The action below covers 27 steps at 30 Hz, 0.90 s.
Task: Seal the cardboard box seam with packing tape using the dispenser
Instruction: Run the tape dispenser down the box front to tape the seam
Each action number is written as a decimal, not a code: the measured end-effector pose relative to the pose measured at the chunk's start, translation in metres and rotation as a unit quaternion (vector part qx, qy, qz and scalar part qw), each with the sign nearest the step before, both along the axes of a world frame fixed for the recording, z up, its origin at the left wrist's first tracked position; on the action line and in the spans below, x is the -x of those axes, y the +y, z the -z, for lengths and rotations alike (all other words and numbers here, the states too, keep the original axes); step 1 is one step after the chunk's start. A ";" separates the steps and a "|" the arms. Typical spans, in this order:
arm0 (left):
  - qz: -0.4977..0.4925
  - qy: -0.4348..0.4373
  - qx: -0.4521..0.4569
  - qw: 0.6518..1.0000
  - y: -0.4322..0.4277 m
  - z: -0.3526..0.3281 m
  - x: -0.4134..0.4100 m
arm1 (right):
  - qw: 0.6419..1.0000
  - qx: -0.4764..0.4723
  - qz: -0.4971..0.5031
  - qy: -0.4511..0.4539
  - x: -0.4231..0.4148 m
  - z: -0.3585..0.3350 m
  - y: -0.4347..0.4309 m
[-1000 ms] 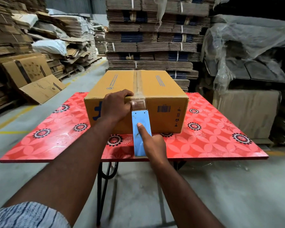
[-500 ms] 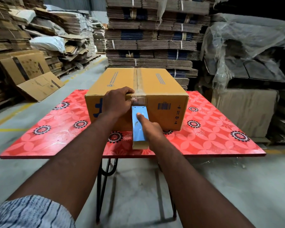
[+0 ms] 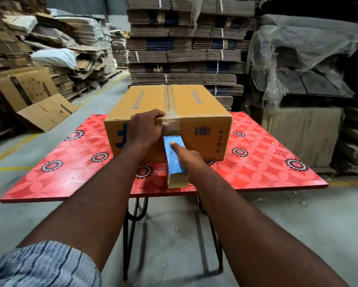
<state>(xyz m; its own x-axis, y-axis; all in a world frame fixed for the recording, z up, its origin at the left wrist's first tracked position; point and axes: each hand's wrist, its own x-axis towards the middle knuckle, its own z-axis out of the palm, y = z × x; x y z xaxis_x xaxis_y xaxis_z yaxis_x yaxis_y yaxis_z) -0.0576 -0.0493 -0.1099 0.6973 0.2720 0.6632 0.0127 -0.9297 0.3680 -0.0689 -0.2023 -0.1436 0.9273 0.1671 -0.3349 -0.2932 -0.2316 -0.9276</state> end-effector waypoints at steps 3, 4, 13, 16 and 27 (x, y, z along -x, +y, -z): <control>0.002 -0.002 -0.003 1.000 0.000 0.001 -0.001 | 1.000 -0.003 -0.009 0.014 0.001 0.005 -0.008; 0.002 -0.004 -0.004 1.000 0.001 0.001 -0.001 | 1.000 0.000 -0.019 0.018 0.000 0.006 -0.010; 0.009 0.003 0.002 1.000 0.001 0.001 -0.001 | 0.921 0.306 -0.043 -0.237 -0.007 -0.005 -0.061; 0.012 0.005 0.002 1.000 0.001 0.002 -0.001 | 0.849 0.408 -0.039 -0.333 -0.016 -0.005 -0.083; 0.003 -0.009 0.003 1.000 0.001 0.005 -0.005 | 0.779 0.481 -0.102 -0.389 -0.071 0.019 -0.170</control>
<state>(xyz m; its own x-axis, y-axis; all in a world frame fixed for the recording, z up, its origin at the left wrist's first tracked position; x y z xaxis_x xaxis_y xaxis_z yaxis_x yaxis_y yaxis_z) -0.0525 -0.0480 -0.1152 0.6866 0.2731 0.6738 0.0013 -0.9272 0.3745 0.0025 -0.3726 -0.1626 0.8994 0.3564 0.2531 0.4049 -0.8974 -0.1752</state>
